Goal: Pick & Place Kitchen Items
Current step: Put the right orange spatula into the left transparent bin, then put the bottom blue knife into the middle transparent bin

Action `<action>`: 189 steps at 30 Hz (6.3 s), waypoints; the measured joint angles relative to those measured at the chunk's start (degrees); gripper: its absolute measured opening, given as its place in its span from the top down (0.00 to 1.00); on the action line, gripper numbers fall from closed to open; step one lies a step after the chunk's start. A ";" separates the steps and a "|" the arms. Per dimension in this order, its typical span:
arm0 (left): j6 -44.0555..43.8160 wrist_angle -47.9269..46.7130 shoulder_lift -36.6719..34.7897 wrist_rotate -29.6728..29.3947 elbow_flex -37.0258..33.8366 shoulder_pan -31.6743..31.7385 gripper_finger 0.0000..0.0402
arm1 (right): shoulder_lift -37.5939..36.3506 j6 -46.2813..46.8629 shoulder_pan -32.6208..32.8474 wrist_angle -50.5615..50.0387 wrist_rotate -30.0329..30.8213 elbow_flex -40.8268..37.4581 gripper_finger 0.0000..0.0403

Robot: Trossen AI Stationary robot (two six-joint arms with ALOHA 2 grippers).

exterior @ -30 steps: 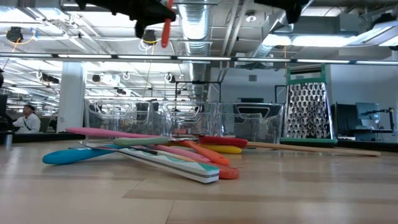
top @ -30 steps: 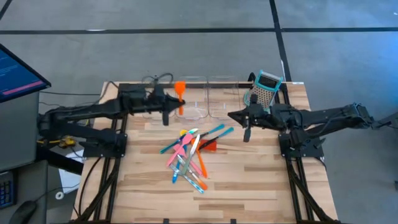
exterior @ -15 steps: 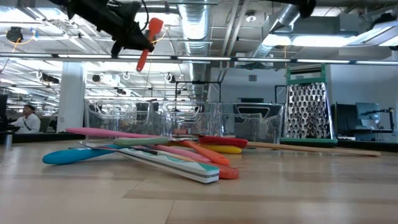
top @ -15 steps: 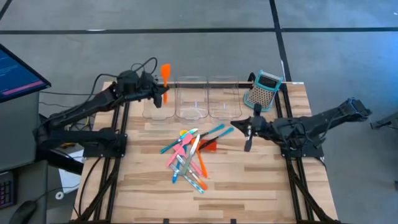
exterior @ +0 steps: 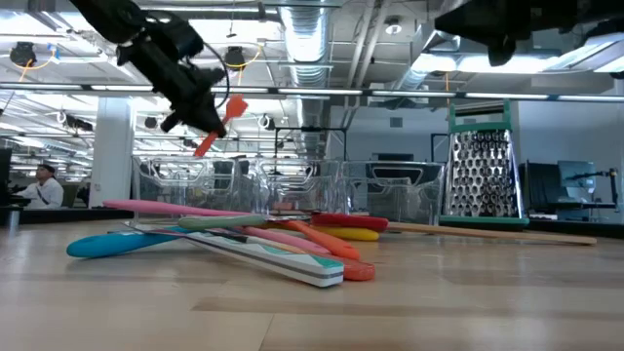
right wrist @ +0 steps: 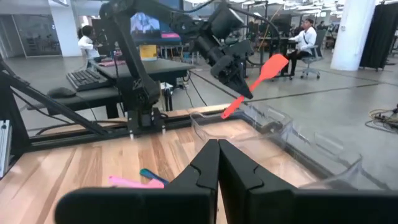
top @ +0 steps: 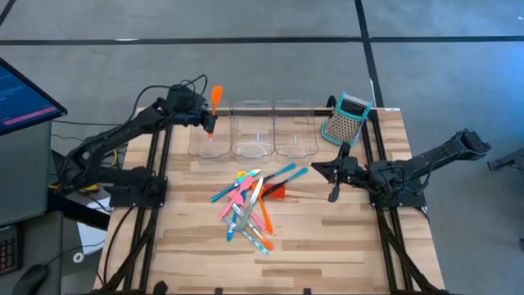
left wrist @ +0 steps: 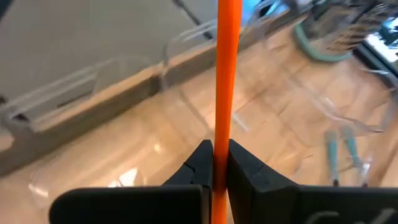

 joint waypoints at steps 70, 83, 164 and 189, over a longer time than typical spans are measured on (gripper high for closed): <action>-2.96 -9.29 13.10 -7.18 0.00 -0.35 0.87 | -0.19 0.15 -0.04 -0.33 0.02 -0.45 1.00; 2.66 -3.30 10.60 -9.39 0.00 -0.48 1.00 | -0.19 0.15 -0.04 -0.28 0.02 -0.43 1.00; 16.47 3.32 -34.42 -27.36 -13.49 -72.24 1.00 | 15.94 0.67 4.57 -26.74 2.66 15.99 1.00; 13.02 34.27 -32.97 -27.32 -32.26 -75.81 1.00 | 41.39 -0.43 1.01 -34.35 -0.26 21.48 0.97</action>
